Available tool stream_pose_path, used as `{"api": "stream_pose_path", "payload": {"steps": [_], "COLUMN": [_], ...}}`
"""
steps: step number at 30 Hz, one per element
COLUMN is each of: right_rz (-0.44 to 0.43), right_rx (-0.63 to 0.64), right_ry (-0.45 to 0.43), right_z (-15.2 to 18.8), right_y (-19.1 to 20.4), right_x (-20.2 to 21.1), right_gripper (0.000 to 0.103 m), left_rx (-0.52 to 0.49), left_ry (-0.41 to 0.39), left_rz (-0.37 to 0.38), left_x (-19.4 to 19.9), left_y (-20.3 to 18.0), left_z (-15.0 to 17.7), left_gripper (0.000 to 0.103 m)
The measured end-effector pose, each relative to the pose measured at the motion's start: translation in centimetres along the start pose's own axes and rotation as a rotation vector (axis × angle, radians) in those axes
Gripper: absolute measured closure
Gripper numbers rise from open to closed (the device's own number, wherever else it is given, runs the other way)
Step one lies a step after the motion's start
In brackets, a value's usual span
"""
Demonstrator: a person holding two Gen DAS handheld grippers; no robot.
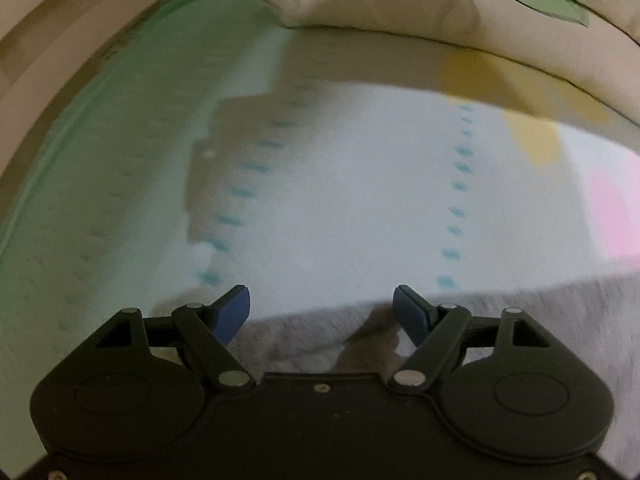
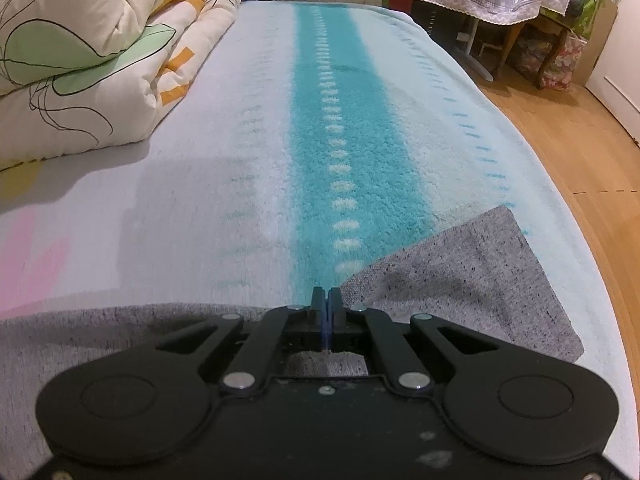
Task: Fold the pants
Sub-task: 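Close the right tool on the cuff while the left tool pinches the waistband edge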
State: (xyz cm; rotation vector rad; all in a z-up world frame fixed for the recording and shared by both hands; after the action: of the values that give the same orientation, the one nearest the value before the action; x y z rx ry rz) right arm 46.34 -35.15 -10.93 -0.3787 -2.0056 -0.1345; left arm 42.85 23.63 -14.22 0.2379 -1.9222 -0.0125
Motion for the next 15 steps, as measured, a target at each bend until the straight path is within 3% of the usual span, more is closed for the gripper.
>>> {"api": "stream_pose_path", "payload": {"steps": [3,7,11,15], "right_rz": [0.000,0.007,0.005,0.004], "right_rx": [0.002,0.008,0.003,0.010], "right_ry": [0.003,0.004,0.008,0.009], "right_z": [0.0,0.2,0.2,0.3], "right_y": [0.0,0.1,0.1,0.1], "right_x": [-0.2,-0.4,-0.3,-0.4], "right_gripper": [0.102,0.102,0.102,0.102], "left_rx": [-0.069,-0.037,0.007,-0.039], "left_ry": [-0.011,-0.041,0.007,0.062], "left_rz": [-0.013,-0.082,-0.113,-0.101], "left_x": [0.0,-0.2,-1.4,-2.5], "left_y": [-0.8,-0.3,1.3,1.3], "left_z": [0.8,0.0,-0.7,0.4], "left_gripper": [0.022,0.021,0.019,0.015]}}
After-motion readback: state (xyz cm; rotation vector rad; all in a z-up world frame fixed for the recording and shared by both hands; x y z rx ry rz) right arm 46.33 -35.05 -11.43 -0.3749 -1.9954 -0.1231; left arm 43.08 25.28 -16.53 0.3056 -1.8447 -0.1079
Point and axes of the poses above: each gripper's, at about its wrist camera, not at the fingertips, and x roughly against the way its jaws point, y to its left, z to its underside, the point moved 6 cm from there along -x, roughly the way its jaws point, and after that the axes turned 4 degrees about y, right-handed, at the moved point
